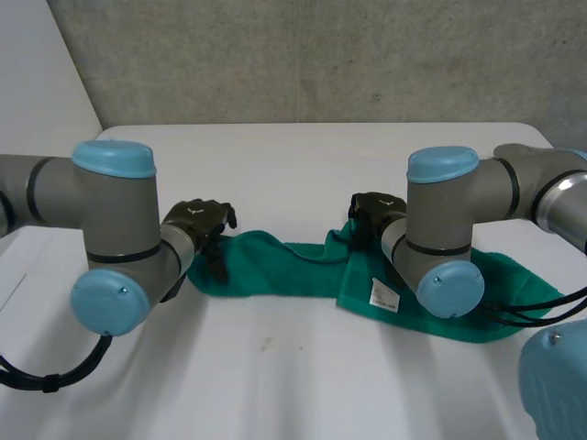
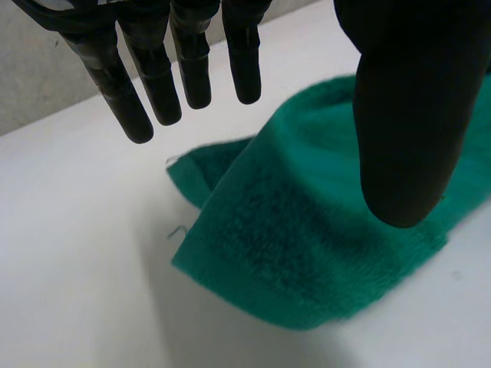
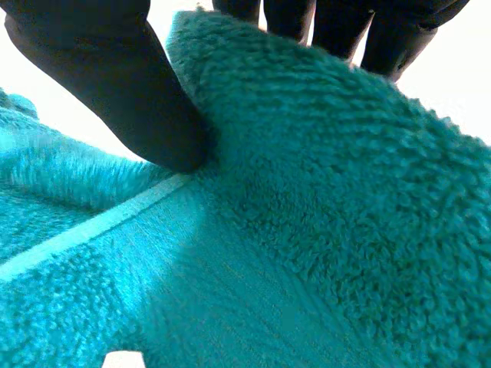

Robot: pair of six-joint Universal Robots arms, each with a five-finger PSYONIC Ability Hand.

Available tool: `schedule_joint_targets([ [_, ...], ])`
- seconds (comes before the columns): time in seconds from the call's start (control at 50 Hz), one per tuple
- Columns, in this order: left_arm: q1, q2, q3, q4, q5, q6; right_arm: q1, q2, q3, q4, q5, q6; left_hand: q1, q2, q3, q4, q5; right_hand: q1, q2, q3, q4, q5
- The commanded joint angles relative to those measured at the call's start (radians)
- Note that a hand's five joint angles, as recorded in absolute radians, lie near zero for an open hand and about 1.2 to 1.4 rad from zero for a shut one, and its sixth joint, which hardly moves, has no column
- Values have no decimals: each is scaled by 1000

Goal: Fold the laundry.

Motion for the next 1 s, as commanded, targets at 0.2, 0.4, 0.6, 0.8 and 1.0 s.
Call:
schedule_joint_targets([
  [0.2,-2,-69,61,5,-37,33,-10,-378,297,-30,-92,-297,500,507,508,516,520,415,226,227,226,248],
  [0.4,-24,-55,55,3,-34,38,-16,-530,412,-14,-115,-484,1008,1016,1017,1024,1028,415,226,227,226,248],
  [0.6,-13,124,20,8,-34,44,-84,-686,406,101,-106,-773,1008,1016,1017,1024,1028,415,226,227,226,248],
  [0.8,4,405,-57,8,-29,46,-148,-802,320,253,-101,-905,1008,1016,1017,1024,1028,415,226,227,226,248],
  [1.0,17,493,-182,104,-6,162,-205,-770,346,385,-111,-968,1008,1016,1017,1024,1028,415,226,227,226,248],
])
